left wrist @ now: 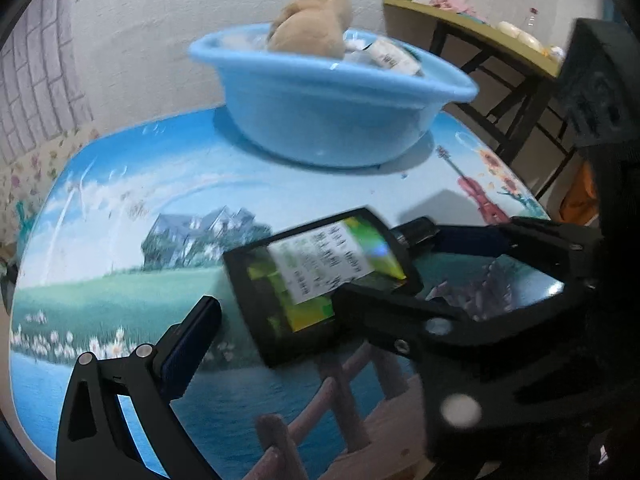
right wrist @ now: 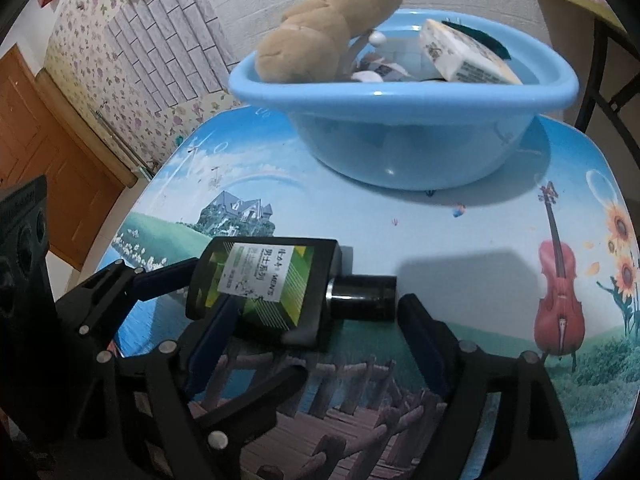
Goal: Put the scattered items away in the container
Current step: 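Lift the bottle with both grippers and carry it over the basin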
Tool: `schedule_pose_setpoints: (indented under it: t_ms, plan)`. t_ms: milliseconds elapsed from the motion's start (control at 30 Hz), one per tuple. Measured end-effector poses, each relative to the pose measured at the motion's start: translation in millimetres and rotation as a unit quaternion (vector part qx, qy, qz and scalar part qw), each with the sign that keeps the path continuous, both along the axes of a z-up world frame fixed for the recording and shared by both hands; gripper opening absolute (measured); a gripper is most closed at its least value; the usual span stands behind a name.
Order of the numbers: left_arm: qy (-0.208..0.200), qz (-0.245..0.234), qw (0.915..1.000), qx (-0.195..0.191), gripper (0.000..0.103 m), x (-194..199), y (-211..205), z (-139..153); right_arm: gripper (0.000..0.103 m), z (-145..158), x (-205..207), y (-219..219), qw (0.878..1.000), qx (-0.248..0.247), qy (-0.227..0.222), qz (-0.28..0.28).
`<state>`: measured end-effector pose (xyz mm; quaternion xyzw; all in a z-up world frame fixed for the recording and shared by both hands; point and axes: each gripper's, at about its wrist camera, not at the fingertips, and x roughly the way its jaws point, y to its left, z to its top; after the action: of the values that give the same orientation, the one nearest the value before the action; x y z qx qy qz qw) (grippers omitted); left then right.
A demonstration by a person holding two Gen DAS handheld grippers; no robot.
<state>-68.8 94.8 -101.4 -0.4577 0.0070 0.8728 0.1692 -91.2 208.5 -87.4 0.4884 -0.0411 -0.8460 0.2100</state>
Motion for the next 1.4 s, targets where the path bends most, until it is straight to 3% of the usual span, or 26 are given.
schedule_pose_setpoints:
  t_ms: [233,367,433,900,1400]
  plan:
    - [0.006,0.028,0.9994,0.019,0.103,-2,2,0,0.091,-1,1,1,1.000,-0.021,-0.004,-0.008]
    - [0.013,0.045,0.9989,0.010,0.102,-3,9,-1,0.091,0,1,2,1.000,-0.027,-0.010,-0.012]
    - [0.019,0.045,0.9986,0.018,0.096,-2,9,0,0.091,0,1,4,0.999,-0.031,-0.011,-0.017]
    - [0.026,0.051,0.9980,0.028,0.094,4,4,12,0.093,10,6,-1,0.999,-0.033,-0.010,-0.023]
    - [0.108,0.053,0.9922,0.032,0.094,29,0,82,0.094,76,29,-5,0.997,-0.034,0.060,-0.015]
